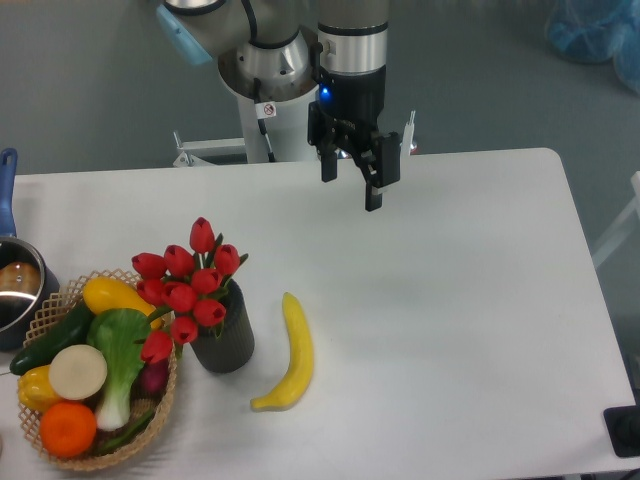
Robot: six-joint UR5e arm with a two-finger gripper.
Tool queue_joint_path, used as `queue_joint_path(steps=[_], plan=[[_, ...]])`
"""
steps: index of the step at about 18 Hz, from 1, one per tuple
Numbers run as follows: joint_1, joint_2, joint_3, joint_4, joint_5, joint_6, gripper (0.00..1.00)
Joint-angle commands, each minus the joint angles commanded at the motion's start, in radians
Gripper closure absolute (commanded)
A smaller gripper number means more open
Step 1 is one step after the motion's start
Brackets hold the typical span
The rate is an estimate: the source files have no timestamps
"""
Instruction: Pick up the flowers from the vase
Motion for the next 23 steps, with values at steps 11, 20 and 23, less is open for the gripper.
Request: queue_joint_path(steps=[11, 20, 23], plan=[[0.000, -0.009, -0.006, 0.003, -0.119, -0.193, 0.00], [0.000, -0.025, -0.064, 0.058, -0.288, -0.247, 0.00], [-0.002, -0.032, -0.077, 0.057, -0.339, -0.327, 0.00]])
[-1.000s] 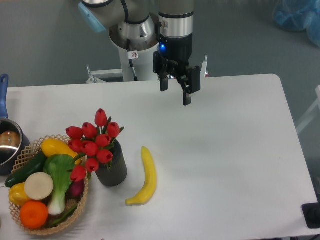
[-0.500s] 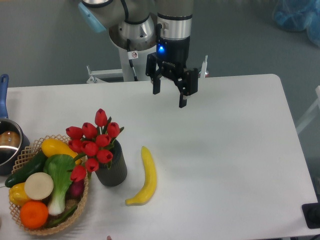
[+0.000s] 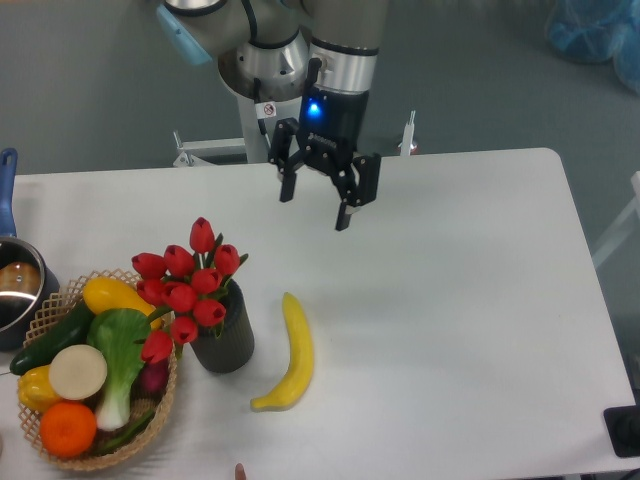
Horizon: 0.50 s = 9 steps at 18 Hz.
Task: Pick up the flowers from the vase
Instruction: 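Move the open gripper toward the red tulips in the black vase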
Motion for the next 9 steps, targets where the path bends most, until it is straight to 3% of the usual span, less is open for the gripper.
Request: queue_joint_path(steps=[6, 9], plan=[[-0.005, -0.023, -0.012, -0.006, -0.164, -0.065, 0.00], [-0.006, -0.026, -0.035, -0.006, -0.181, -0.069, 0.00]])
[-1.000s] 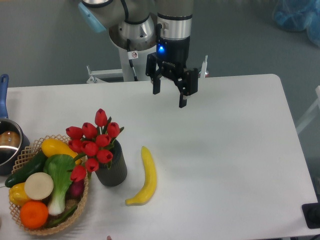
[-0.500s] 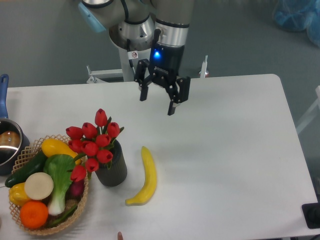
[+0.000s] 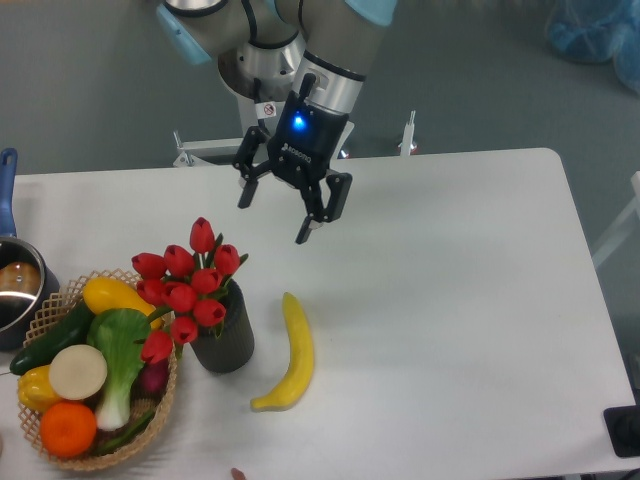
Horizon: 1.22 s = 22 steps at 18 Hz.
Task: Pick up the flowers from the vase
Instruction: 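Move the open gripper toward the red tulips in the black vase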
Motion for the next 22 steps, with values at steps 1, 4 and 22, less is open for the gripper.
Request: queue_joint_path(steps=[1, 4, 22], plan=[[0.000, -0.005, -0.009, 0.002, -0.006, 0.003, 0.00], [0.002, -0.011, -0.028, 0.005, -0.035, 0.011, 0.00], [-0.017, -0.100, -0.023, 0.017, -0.126, 0.201, 0.00]])
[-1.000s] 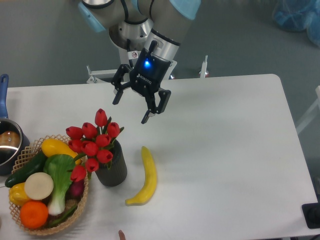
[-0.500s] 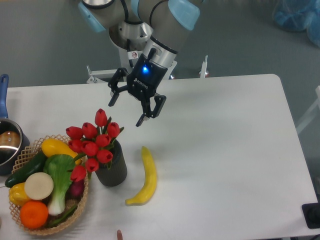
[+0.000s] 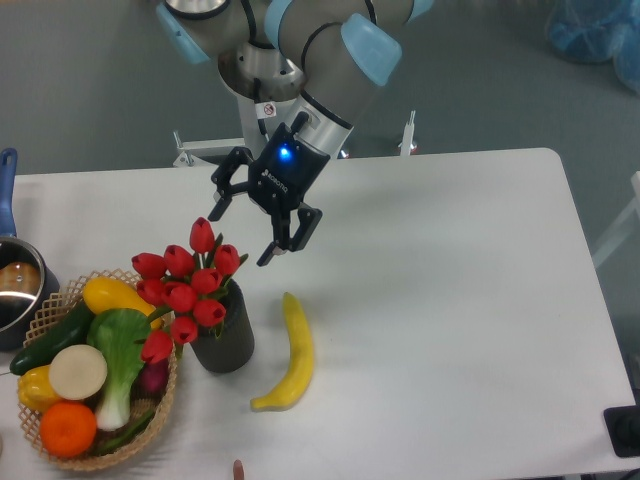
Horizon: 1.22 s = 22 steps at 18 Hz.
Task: Pick up the flowers from the vase
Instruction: 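Move the open gripper toward the red tulips in the black vase, then lower the gripper around the tulip stems just above the vase rim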
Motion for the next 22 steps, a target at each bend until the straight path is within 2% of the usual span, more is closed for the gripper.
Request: queue_joint_path(steps=[4, 6, 8, 15, 22], plan=[[0.000, -0.029, 0.040, 0.002, 0.000, 0.002, 0.00], [-0.026, -0.066, 0.086, 0.000, -0.003, -0.002, 0.00], [-0.046, -0.089, 0.106, 0.000, -0.008, -0.008, 0.00], [-0.048, -0.107, 0.112, 0.005, -0.002, -0.002, 0.00], [-0.081, -0.150, 0.129, 0.005, -0.037, -0.015, 0.00]])
